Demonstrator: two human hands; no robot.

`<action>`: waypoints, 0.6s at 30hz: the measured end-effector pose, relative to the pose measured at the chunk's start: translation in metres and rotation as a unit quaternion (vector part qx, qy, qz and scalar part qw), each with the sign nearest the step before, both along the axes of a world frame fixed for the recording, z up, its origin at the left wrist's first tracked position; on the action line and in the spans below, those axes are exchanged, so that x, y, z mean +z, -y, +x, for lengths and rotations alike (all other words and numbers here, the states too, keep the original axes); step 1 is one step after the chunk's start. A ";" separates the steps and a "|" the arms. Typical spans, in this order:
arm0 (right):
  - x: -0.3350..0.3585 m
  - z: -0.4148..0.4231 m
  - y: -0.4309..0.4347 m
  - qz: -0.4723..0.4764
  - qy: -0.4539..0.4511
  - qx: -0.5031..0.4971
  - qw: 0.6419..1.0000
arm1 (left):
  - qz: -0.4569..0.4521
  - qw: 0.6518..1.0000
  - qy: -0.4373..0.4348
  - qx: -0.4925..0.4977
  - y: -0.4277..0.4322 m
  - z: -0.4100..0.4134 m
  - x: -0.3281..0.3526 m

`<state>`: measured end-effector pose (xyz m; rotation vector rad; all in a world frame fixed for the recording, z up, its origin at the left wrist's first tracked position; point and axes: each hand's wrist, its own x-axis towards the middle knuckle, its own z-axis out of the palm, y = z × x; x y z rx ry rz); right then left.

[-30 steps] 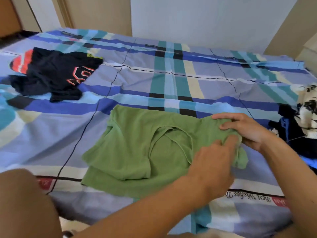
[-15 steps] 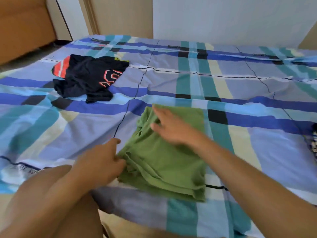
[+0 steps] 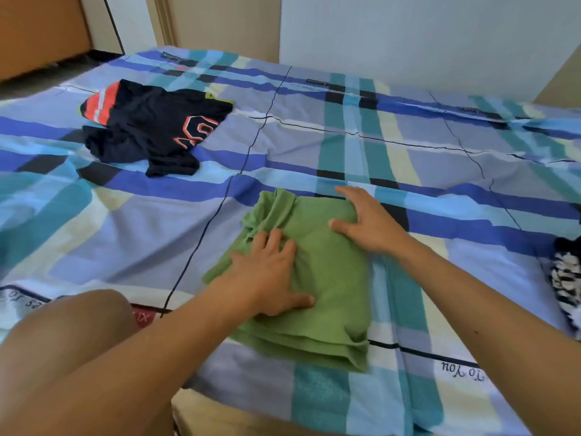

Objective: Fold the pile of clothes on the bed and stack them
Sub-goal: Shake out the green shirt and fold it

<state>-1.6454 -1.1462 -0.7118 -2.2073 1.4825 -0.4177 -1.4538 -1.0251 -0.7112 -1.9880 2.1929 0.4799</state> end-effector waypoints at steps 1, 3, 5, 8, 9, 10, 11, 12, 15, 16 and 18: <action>0.003 0.004 0.004 0.015 -0.002 0.004 1.000 | -0.005 1.000 -0.003 0.024 0.001 0.002 0.000; 0.010 0.015 0.011 0.058 -0.020 0.025 0.998 | -0.007 0.996 -0.019 0.090 0.002 0.010 0.005; 0.019 0.030 0.021 0.100 -0.062 0.044 0.992 | -0.007 0.987 -0.051 0.152 0.003 0.025 0.009; 0.034 0.050 0.033 0.137 -0.144 0.042 0.979 | 0.022 0.971 -0.114 0.207 0.006 0.045 0.012; 0.040 0.053 0.035 0.158 -0.160 0.038 0.974 | 0.041 0.964 -0.140 0.222 0.008 0.050 0.013; 0.046 0.053 0.036 0.188 -0.160 0.036 0.968 | 0.061 0.958 -0.158 0.230 0.009 0.052 0.014; 0.055 0.050 0.035 0.222 -0.143 0.031 0.964 | 0.076 0.957 -0.165 0.228 0.012 0.053 0.015; 0.063 0.044 0.033 0.253 -0.112 0.022 0.961 | 0.089 0.956 -0.166 0.226 0.015 0.054 0.016; 0.097 0.010 0.016 0.311 -0.008 -0.002 0.950 | 0.122 0.933 -0.263 0.214 0.029 0.056 0.033; 0.108 -0.005 0.008 0.318 0.037 -0.008 0.947 | 0.127 0.917 -0.316 0.208 0.036 0.058 0.045; 0.127 -0.037 -0.009 0.314 0.140 -0.030 0.939 | 0.126 0.891 -0.393 0.188 0.051 0.058 0.078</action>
